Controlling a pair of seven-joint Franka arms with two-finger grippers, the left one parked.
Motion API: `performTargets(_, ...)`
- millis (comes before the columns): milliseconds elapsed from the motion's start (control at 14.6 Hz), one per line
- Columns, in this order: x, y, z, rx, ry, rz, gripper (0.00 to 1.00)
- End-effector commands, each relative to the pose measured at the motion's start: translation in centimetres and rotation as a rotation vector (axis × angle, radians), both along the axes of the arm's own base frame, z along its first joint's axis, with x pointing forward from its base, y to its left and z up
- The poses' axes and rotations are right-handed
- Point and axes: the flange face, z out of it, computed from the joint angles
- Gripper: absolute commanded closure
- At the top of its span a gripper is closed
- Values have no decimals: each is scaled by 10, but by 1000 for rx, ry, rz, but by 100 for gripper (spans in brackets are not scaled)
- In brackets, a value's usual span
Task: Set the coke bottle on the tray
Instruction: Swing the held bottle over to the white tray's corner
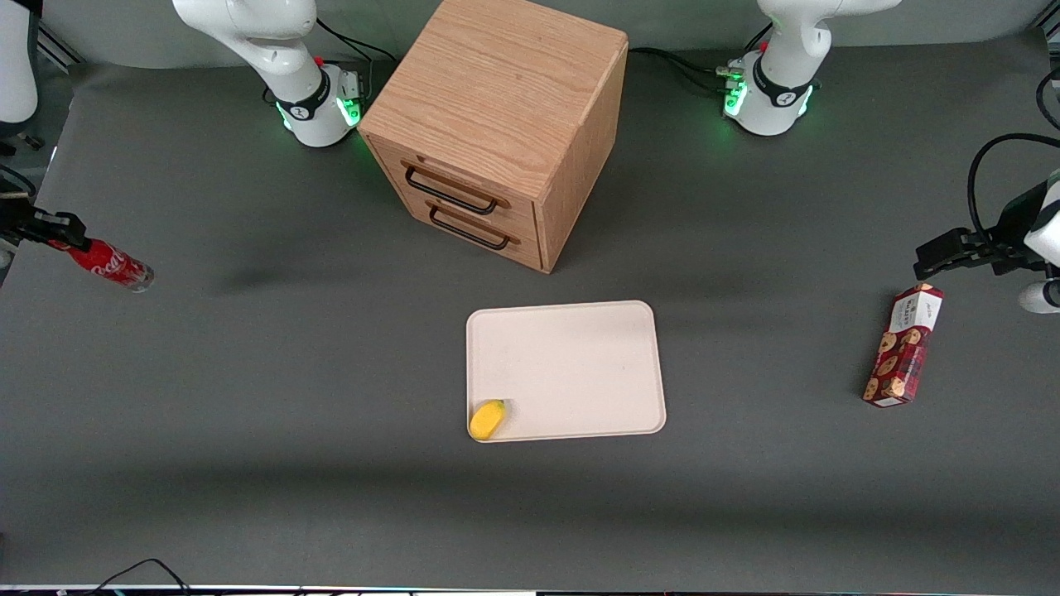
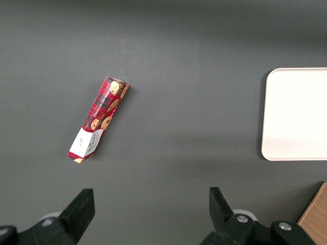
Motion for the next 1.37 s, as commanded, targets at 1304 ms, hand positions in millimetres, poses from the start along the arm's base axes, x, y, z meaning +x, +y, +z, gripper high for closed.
performTargets(1304,75,574,-142,21,-34,-131,100)
